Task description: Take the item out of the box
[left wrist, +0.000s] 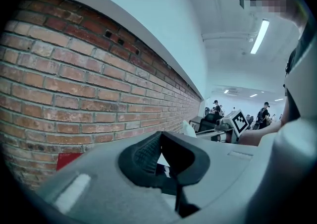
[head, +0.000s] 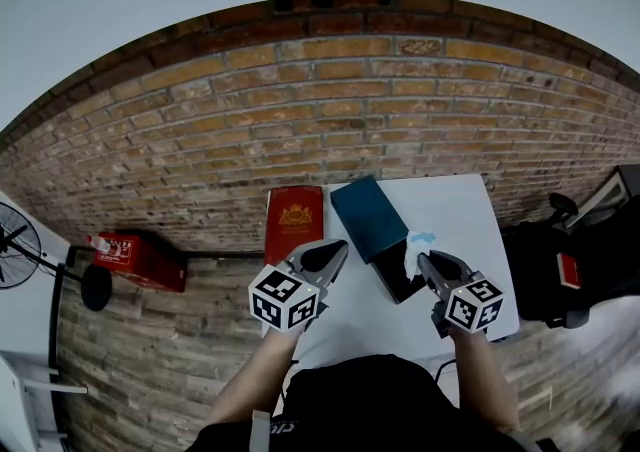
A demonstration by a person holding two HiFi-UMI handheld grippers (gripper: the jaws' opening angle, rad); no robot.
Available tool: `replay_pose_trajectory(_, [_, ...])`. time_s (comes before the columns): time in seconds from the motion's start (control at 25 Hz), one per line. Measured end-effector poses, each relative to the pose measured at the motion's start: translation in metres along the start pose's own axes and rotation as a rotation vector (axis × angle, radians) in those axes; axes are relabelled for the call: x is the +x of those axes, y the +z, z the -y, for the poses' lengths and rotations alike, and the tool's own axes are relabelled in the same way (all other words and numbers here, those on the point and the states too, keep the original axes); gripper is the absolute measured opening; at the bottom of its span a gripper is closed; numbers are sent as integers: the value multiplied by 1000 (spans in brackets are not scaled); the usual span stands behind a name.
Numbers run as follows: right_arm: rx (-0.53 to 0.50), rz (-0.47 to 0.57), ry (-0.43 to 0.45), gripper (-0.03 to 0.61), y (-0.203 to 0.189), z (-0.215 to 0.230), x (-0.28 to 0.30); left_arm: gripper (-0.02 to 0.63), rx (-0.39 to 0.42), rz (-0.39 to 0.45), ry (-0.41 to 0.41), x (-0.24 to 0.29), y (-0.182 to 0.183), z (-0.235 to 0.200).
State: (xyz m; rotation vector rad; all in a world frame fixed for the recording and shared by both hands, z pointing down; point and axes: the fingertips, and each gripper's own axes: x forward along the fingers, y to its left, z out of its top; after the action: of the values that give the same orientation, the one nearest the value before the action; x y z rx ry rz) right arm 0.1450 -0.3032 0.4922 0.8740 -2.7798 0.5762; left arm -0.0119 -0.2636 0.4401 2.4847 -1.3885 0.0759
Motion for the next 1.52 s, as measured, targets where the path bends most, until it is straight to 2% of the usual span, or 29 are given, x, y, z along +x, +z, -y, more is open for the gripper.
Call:
replay_pose_trajectory(0.24, [-28,105,24,43,16,-10,-25,6,-15,25,41,-14,-1,-10])
replay_pose_trajectory(0.4, [36,161,68,41,25,-20,-28,6,-21,41,85,-27,0,-22])
replay_pose_trajectory(0.6, [33,144,88,40,18,-28,-23,6,-23,54,124,-38,-2,-31])
replay_pose_trajectory(0.72, [47,168,103,38,23,-30,-24,6,-23,55,132,-40,-5,-31])
replay_pose_trajectory(1.04, [14,182,98,37,36,-30,-30,6,-15,55,120,-36,-2,-23])
replay_pose_trajectory(1.52, [16,173,101,37,32,-30,-29,6,-17,46,124,-36,-5,-22])
